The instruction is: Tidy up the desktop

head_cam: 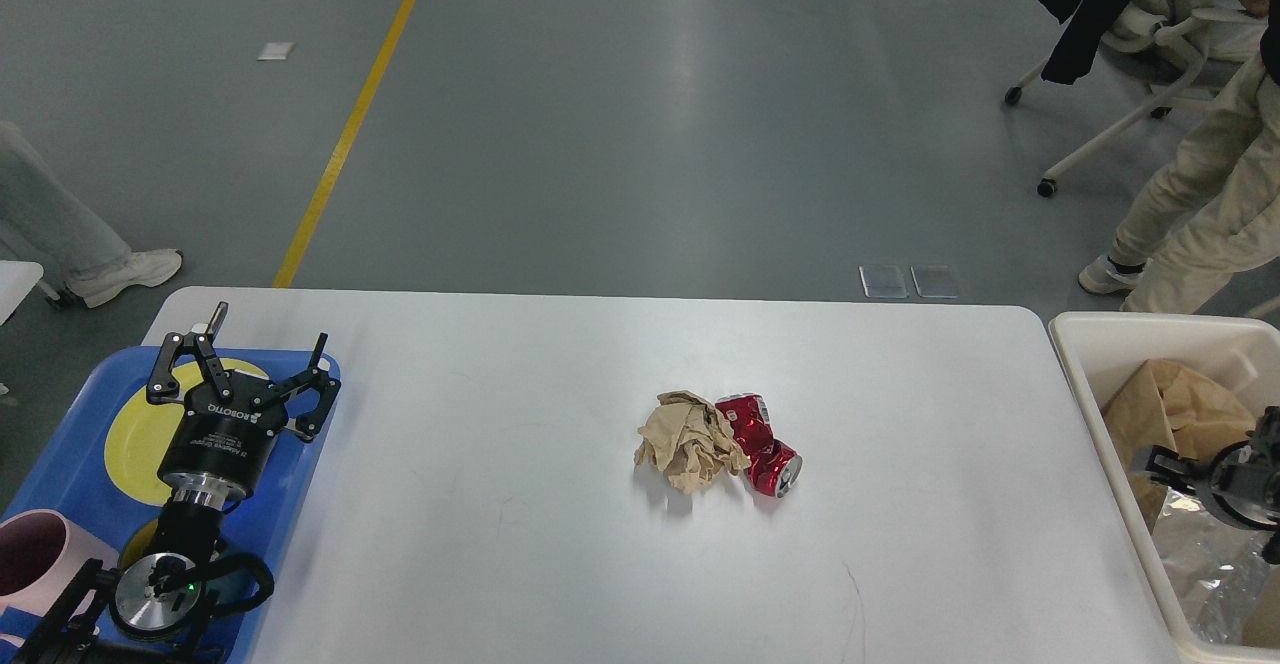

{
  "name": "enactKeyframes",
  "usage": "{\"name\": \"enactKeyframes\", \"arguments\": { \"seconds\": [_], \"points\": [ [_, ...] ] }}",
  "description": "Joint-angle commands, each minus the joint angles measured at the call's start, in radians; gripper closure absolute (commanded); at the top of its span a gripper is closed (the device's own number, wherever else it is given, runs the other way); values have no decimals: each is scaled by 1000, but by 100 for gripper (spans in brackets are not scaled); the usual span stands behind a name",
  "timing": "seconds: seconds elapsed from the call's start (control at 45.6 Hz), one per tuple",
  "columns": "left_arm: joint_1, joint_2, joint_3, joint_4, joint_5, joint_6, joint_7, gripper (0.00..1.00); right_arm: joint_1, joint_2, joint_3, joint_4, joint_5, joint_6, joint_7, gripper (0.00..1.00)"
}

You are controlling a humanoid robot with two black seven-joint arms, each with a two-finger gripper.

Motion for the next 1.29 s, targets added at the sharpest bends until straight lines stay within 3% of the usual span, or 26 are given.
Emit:
{"name": "enactKeyframes", "arguments": {
  "seconds": [0.0,0.329,0.416,0.57,0.899,1.096,1.271],
  "points": [
    [0,0,0,-1,0,0,0,4,309,53,-159,249,-1,90,-19,0],
    [0,0,0,1,0,0,0,3,880,246,-164,525,10,638,-29,0],
    [0,0,0,1,0,0,0,3,1010,286,-160,622,37,696,-29,0],
    [0,0,0,1,0,0,-2,3,1149,348,-160,749,157,654,-24,0],
    [0,0,-1,1,0,0,0,3,1152,384,-78,742,189,560,-19,0],
    [0,0,0,1,0,0,0,3,919,420,100,570,175,407,-19,0],
    [0,0,0,-1,0,0,0,3,657,547,217,305,117,402,-19,0]
  ]
}}
